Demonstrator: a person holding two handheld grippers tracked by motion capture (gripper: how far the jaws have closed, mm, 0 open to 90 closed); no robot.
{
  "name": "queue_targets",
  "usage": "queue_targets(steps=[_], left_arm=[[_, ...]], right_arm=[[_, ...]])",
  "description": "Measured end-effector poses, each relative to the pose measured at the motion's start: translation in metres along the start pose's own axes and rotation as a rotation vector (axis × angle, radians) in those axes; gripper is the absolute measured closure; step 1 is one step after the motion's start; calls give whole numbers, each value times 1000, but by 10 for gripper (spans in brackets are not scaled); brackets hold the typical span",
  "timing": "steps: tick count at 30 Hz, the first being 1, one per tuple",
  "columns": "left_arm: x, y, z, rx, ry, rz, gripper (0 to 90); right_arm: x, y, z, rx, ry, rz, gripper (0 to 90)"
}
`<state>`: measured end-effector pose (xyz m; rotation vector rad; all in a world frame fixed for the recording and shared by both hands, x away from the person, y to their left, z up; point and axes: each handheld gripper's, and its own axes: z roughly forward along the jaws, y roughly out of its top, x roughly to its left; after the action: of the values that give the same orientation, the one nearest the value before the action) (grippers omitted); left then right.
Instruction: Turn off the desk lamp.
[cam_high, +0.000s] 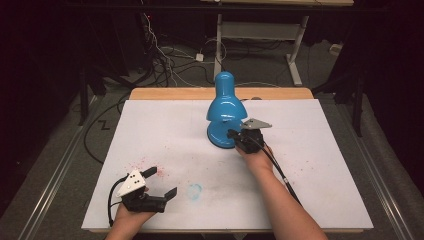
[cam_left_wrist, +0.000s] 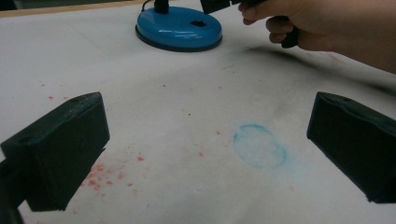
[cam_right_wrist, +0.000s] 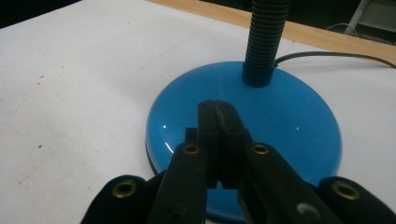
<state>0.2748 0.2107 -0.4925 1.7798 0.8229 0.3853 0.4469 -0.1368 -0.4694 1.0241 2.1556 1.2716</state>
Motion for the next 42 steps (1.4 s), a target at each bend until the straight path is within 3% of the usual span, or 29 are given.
queue_targets(steps=[8, 19, 24, 28, 33, 36, 42], left_arm=[[-1, 0, 3, 5, -8, 6, 0], [-4, 1, 6, 13, -11, 14, 0], [-4, 1, 6, 16, -10, 14, 0], [-4, 0, 5, 15, -9, 13, 0], [-3, 1, 4, 15, -8, 6, 0], [-3, 0, 3, 16, -5, 5, 0], [-3, 0, 3, 19, -2, 4, 0]], right_arm=[[0, -12, -29, -19, -11, 4, 900], [-1, -48, -69, -14, -1, 22, 900], [-2, -62, -87, 10, 10, 48, 688], [-2, -70, -100, 16, 6, 58, 474], [-3, -80, -115, 15, 10, 30, 166], [-2, -85, -127, 7, 13, 49, 28], [-2, -94, -157, -35, -20, 42, 2]])
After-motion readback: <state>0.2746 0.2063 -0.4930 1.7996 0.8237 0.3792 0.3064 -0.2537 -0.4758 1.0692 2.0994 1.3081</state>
